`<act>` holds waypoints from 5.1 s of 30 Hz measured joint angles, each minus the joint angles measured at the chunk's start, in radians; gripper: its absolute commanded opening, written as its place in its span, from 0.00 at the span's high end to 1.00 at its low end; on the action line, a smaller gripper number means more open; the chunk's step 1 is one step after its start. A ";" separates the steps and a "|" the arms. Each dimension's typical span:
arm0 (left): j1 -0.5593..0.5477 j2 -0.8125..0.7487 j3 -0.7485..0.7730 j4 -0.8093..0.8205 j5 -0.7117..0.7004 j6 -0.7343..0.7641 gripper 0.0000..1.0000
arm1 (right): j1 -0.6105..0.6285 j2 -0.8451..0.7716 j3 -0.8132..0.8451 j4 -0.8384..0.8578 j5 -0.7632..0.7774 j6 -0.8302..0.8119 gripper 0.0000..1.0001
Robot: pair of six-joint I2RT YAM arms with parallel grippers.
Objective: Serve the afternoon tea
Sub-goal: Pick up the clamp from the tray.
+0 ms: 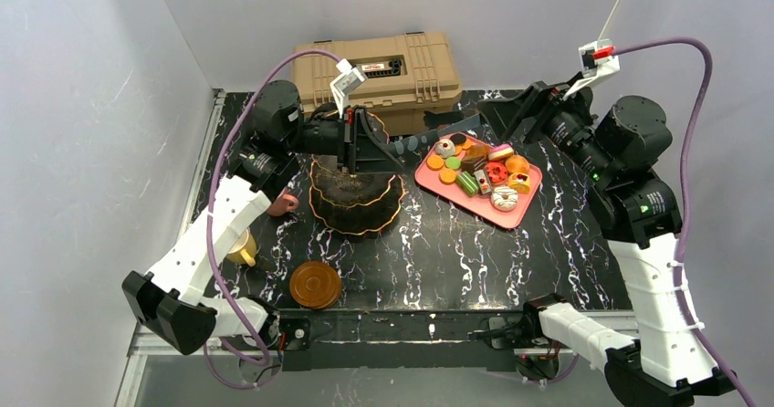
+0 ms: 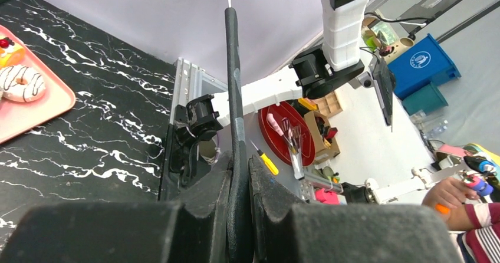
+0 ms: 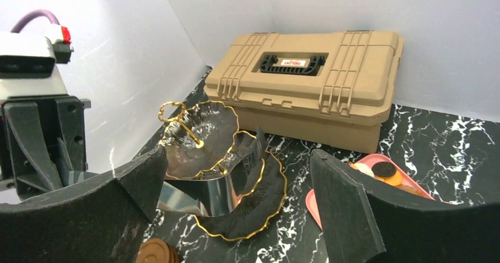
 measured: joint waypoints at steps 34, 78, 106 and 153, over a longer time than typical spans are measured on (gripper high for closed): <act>0.145 0.014 0.127 0.254 -0.011 -0.203 1.00 | 0.041 0.063 0.051 0.071 -0.150 -0.082 0.11; 0.145 -0.006 0.042 0.297 0.016 -0.246 0.23 | 0.080 0.374 -0.110 0.771 -0.243 0.013 0.85; 0.101 0.093 0.269 -0.235 -0.001 0.209 0.79 | 0.088 0.350 -0.058 0.550 -0.252 -0.159 0.85; 0.081 0.016 0.196 -0.125 0.038 0.304 1.00 | 0.096 0.232 -0.161 0.615 -0.400 0.283 0.02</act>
